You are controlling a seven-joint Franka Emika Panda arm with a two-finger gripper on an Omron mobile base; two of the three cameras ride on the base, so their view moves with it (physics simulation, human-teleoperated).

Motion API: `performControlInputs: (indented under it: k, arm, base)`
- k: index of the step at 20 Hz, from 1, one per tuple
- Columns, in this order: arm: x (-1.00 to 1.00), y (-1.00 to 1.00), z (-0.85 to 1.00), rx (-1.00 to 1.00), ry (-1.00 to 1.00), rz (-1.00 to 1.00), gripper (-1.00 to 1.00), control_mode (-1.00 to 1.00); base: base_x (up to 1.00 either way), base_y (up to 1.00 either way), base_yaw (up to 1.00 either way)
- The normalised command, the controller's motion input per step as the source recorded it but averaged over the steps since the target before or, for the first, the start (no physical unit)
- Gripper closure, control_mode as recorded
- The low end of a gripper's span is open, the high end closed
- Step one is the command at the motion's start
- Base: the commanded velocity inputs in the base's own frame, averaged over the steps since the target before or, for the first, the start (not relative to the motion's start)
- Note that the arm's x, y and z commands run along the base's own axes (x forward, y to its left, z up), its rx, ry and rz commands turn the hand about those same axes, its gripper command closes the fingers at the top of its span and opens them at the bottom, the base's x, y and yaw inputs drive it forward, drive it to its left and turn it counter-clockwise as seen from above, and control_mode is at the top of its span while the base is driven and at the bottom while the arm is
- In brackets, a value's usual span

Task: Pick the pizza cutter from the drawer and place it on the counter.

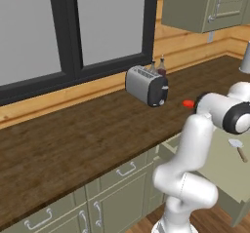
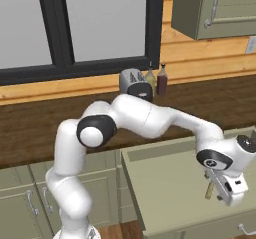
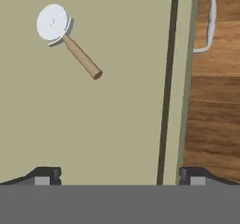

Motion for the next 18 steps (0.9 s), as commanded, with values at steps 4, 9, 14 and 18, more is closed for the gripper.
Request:
performControlInputs:
  k: [4,9,14,18]
  arm:
    - [0.99,-0.02,0.12,0.00,0.13,0.51,-1.00,-1.00]
    - [0.68,-0.59,-0.29,0.10,0.09,0.50,-1.00,-1.00]
    - [0.52,-0.66,-0.62,0.03,0.00,0.31,-1.00,-1.00]
    - [0.34,-0.70,-0.63,0.02,0.00,0.22,-1.00,-1.00]
  base:
    - [0.00,0.00,0.00]
    - [0.00,0.00,0.00]
    - [0.00,0.00,0.00]
    - [0.00,0.00,0.00]
